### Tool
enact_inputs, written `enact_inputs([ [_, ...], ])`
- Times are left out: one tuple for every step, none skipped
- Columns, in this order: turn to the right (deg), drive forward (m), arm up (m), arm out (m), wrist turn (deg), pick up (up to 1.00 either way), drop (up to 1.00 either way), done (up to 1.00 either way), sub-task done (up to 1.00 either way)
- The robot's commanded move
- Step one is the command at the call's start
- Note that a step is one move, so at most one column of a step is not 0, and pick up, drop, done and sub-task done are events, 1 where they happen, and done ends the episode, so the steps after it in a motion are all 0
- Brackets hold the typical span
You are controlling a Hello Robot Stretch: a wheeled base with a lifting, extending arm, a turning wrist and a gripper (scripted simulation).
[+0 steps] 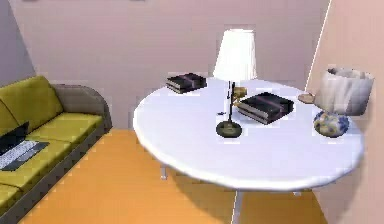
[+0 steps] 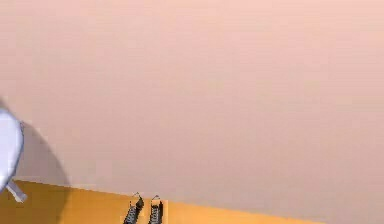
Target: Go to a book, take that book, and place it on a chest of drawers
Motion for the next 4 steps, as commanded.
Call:
enact_inputs([
  [-45.0, 0.0, 0.0, 0.0, 0.0, 0.0, 0.0, 0.0, 0.0],
  [-21.0, 0.0, 0.0, 0.0, 0.0, 0.0, 0.0, 0.0, 0.0],
  [45.0, 0.0, 0.0, 0.0, 0.0, 0.0, 0.0, 0.0, 0.0],
  [45.0, 0.0, 0.0, 0.0, 0.0, 0.0, 0.0, 0.0, 0.0],
])
